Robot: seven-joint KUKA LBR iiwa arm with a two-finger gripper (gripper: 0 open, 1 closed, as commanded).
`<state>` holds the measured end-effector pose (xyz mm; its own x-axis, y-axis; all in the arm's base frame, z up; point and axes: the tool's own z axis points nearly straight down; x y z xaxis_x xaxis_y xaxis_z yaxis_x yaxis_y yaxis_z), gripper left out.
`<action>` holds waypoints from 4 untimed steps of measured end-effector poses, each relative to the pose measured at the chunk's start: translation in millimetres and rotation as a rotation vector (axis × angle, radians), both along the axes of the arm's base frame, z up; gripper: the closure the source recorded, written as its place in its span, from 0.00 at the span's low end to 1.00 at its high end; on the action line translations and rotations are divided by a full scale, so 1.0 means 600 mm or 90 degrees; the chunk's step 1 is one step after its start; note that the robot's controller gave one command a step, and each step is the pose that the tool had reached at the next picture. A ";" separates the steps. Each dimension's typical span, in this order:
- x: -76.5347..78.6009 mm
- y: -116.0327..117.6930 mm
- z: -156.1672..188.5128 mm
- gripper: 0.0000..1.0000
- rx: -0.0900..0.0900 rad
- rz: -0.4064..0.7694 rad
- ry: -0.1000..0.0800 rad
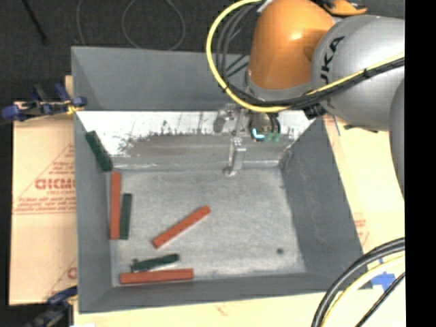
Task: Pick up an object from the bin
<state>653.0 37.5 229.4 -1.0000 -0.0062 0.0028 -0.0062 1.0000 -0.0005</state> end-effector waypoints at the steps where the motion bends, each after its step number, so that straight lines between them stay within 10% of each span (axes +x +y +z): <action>1: -0.076 0.060 -0.152 0.00 0.001 0.098 0.001; 2: -0.155 0.140 -0.268 0.00 0.002 0.407 -0.001; 3: -0.151 0.139 -0.264 1.00 0.002 0.404 -0.005; 4: -0.134 0.133 -0.031 1.00 -0.001 0.452 -0.009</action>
Offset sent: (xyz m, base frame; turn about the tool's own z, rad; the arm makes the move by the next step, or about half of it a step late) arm -0.0444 0.0363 -0.0879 -0.1533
